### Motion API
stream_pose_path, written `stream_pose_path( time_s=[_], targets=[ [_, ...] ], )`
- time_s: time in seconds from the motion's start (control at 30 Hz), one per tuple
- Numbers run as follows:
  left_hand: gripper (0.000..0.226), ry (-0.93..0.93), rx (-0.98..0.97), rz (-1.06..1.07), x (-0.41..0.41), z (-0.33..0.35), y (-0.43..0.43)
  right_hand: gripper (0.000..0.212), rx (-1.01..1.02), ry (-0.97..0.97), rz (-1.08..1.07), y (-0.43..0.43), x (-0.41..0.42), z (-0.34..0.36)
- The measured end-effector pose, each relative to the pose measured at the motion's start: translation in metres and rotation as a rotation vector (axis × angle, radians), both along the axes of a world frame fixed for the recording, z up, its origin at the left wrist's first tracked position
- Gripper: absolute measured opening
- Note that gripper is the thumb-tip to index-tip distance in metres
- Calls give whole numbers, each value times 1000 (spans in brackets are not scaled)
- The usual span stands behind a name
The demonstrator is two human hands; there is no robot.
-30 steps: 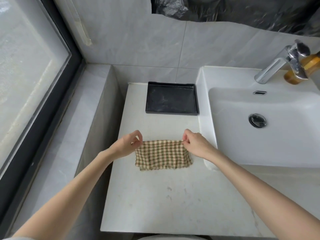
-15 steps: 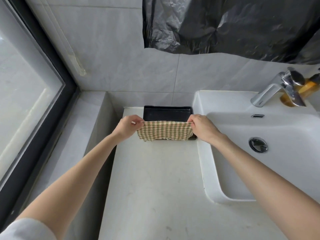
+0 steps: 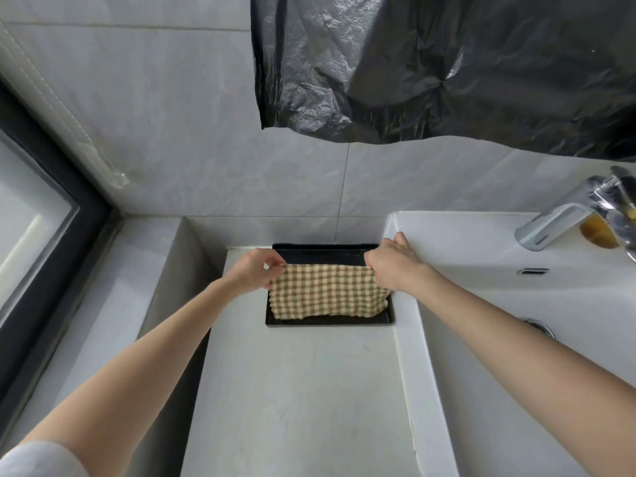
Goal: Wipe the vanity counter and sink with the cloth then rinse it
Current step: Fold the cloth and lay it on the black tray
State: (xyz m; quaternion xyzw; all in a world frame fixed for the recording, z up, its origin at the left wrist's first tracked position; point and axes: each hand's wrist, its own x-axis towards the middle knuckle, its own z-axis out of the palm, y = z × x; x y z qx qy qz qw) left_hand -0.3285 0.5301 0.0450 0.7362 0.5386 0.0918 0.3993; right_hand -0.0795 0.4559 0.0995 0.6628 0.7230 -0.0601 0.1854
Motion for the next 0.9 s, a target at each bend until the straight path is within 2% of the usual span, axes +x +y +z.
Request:
stream_pose_path(
  time_s=[0.17, 0.3, 0.43, 0.53, 0.6, 0.77, 0.9],
  targets=[
    [20, 302, 238, 54, 19, -17, 20, 27, 63, -91, 54, 34, -5, -23],
    [22, 380, 288, 150, 29, -31, 28, 31, 65, -82, -35, 47, -9, -36],
    [28, 296, 367, 192, 32, -37, 22, 39, 65, 40, -153, 44, -22, -46],
    [19, 199, 440, 74, 36, -42, 4, 41, 37, 191, -222, 32, -34, -61],
    [22, 209, 435, -35, 40, -49, -13, 44, -35, 243, -269, 20, -42, -73],
    [47, 367, 307, -125, 44, -69, -46, 77, -238, 367, -449, 0, -51, -97],
    [53, 399, 248, -157, 45, -70, -45, 73, -250, 421, -462, -1, -52, -105]
  ],
)
